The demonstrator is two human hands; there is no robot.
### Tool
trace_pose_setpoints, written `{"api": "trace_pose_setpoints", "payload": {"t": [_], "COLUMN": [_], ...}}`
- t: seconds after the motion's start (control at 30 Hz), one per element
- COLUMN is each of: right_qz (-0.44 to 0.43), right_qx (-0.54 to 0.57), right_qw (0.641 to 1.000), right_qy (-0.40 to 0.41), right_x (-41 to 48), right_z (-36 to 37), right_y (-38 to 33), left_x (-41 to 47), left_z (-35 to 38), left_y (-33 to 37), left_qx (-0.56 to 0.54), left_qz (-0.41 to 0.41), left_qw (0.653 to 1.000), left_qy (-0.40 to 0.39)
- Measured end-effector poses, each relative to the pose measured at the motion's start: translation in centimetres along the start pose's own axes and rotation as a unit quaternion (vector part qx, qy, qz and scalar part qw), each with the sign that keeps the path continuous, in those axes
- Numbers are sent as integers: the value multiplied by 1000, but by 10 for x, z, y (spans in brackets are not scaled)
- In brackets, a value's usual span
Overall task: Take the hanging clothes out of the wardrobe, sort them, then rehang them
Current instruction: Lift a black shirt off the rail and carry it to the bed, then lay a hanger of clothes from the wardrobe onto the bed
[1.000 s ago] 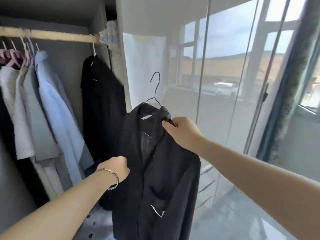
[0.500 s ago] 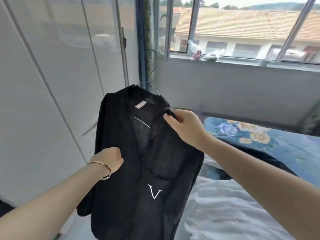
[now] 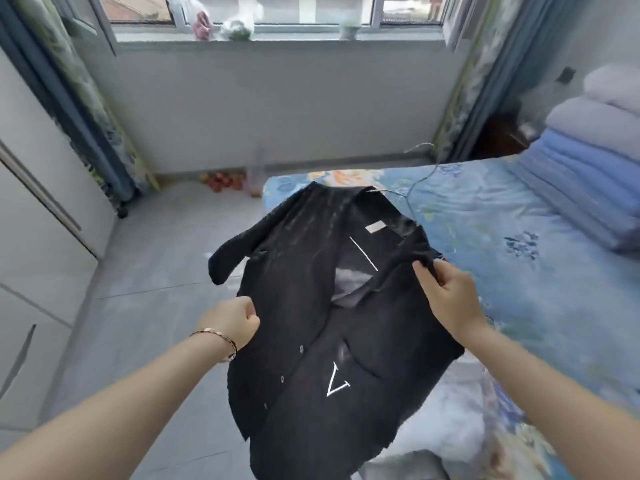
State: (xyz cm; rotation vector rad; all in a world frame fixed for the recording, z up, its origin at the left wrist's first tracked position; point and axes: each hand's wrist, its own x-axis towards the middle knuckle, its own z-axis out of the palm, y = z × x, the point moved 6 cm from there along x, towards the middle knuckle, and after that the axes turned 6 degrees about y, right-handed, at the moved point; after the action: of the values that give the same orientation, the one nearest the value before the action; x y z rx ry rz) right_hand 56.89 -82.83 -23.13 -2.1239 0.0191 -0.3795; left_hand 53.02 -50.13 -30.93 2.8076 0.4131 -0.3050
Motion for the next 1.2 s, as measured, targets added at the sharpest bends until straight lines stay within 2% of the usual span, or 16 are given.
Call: {"api": "trace_pose_setpoints", "payload": {"t": [0.17,0.37,0.53,0.63,0.77,0.83,0.93,1.07,1.2], "right_qz": [185,320,357,372,435,410,315,209,78], "right_qx": [-62,-124,-155,-188,-294,-332,-373,-313,-285], "right_qw": [980,938,916,905,850,849,854,867,851], "right_qy": [41,52,98,86,33,-38,-179,-328,-434], "right_x": [12,-6,-4,5,1,3,8,5,-9], "right_z": [-23,-30,-50,-52,-40,-22,21,92,163], "right_y": [158,279,334,347,350,332,292,216,110], "left_x": [34,65,73,75,76,74,68,52,30], "left_z": [48,100,131,139,140,139,131,107,64], "left_y": [56,94,106,109,109,109,108,92,53], "left_qx": [16,8,-11,-5,5,6,11,37,49], "left_qz": [8,4,6,1,-5,0,12,14,-7], "left_qw": [999,996,993,993,992,992,993,993,994], "left_qy": [-50,-89,-113,-120,-126,-128,-120,-112,-101]}}
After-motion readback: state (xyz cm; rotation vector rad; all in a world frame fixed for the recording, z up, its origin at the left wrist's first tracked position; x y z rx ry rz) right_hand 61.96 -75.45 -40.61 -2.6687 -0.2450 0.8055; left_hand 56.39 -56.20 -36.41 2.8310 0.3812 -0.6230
